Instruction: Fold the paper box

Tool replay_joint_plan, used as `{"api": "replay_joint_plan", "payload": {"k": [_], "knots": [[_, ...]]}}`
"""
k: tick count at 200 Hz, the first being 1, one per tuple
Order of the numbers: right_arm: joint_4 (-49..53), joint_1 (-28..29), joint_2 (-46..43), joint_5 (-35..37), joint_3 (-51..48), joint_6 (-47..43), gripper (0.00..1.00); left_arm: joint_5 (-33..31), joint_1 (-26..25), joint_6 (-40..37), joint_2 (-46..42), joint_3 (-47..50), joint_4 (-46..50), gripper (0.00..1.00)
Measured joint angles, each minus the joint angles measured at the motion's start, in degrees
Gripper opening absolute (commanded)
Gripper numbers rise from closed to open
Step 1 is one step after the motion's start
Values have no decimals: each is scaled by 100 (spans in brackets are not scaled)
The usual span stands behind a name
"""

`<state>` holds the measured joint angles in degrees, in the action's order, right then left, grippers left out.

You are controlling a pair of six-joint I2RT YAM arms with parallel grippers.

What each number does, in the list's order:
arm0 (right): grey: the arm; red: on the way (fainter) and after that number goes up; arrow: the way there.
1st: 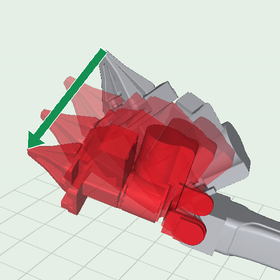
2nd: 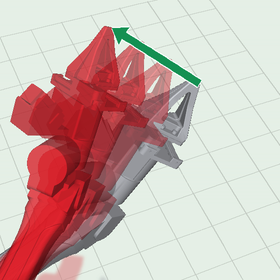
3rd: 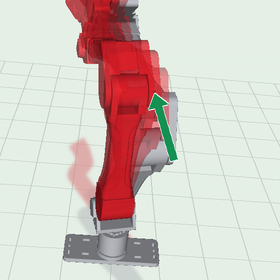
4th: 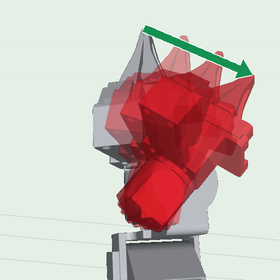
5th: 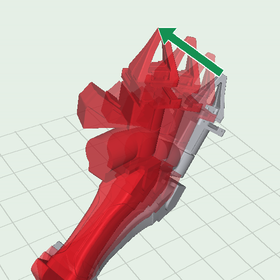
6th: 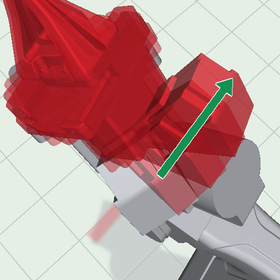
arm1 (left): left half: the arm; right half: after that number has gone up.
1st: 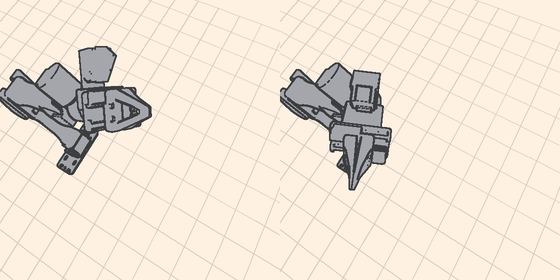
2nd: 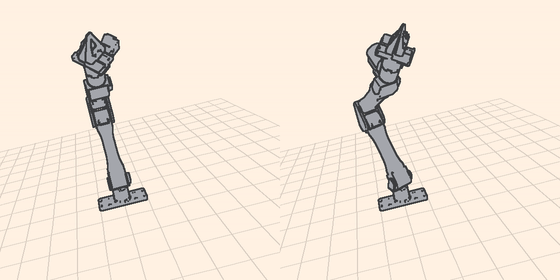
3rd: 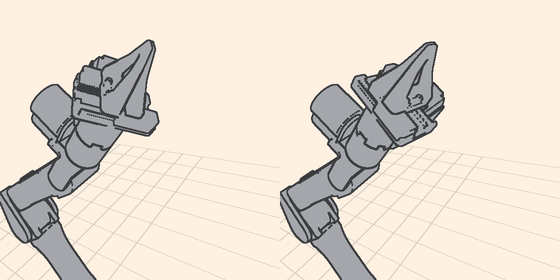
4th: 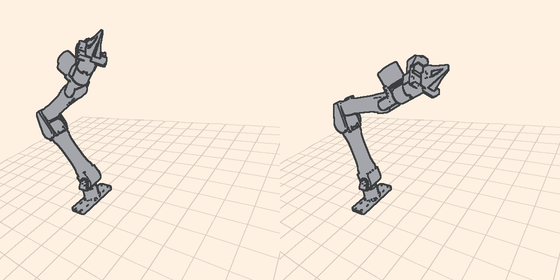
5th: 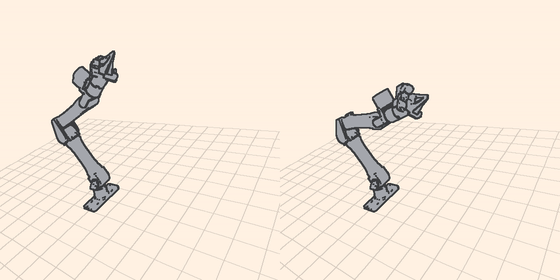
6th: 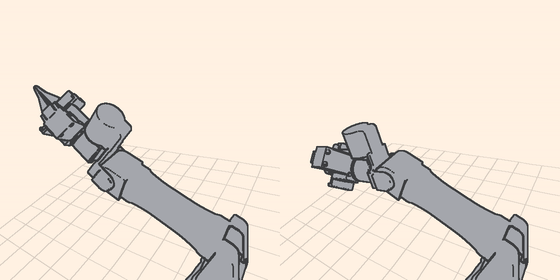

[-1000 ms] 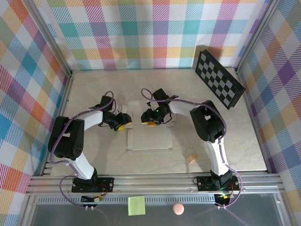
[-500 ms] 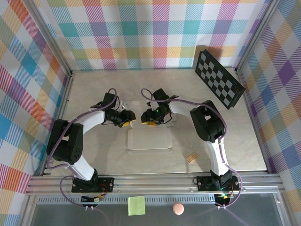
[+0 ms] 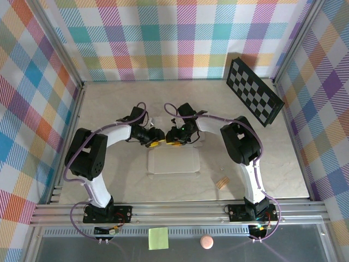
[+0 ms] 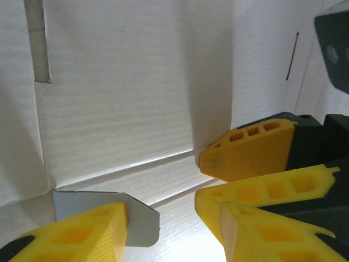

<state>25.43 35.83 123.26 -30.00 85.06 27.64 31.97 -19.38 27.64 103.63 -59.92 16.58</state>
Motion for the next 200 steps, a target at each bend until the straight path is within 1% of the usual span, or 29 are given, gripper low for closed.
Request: {"api": "replay_joint_plan", "payload": {"k": [15,37,71,102,119,135,166,200], "knots": [[35,0,0,39,0,-7,32,15,-26,2,146,11,-72,46],[87,0,0,81,0,-15,30,15,-33,22,153,61,-203,46],[122,0,0,105,2,-24,29,20,-33,44,149,129,-328,44],[149,0,-4,103,17,-50,35,-44,-44,39,-2,142,-271,45],[205,-39,-26,103,48,-68,39,-201,-46,-17,-271,125,-39,47],[291,-83,-37,98,140,-66,40,-350,-20,-55,-560,39,192,48],[452,-328,-31,90,710,-63,42,-463,179,-153,-839,-234,365,49],[533,-595,240,35,1788,-42,42,-527,514,-155,-844,-343,448,51]]}}
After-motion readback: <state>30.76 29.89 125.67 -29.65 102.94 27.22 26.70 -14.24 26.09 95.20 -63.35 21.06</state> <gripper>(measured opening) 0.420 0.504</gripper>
